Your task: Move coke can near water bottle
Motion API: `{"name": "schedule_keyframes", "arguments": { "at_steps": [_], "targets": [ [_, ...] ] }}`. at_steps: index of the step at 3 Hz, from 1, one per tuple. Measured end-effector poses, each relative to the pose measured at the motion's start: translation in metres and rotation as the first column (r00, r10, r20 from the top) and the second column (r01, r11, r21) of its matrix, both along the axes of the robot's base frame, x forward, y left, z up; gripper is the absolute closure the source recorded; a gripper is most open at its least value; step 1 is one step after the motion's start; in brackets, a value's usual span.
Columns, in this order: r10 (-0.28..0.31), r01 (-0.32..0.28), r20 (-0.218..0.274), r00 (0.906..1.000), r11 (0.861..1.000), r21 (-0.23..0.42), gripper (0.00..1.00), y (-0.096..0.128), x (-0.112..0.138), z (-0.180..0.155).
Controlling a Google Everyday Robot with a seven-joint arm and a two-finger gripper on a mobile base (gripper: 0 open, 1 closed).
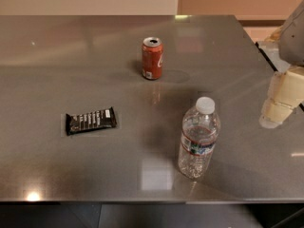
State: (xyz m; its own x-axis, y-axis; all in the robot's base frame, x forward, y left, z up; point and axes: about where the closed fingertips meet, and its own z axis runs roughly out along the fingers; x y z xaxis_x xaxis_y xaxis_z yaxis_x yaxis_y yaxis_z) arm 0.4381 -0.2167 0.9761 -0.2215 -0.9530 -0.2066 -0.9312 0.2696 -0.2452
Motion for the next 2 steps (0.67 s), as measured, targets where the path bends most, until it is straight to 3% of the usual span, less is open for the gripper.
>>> {"name": "schedule_keyframes", "arguments": {
  "at_steps": [1, 2],
  "targets": [
    [0.000, 0.000, 0.000, 1.0000, 1.000, 0.000, 0.00, 0.000, 0.000, 0.000],
    [-0.002, 0.001, 0.017, 0.9999, 1.000, 0.021, 0.00, 0.004, 0.020, 0.007]
  ]
}}
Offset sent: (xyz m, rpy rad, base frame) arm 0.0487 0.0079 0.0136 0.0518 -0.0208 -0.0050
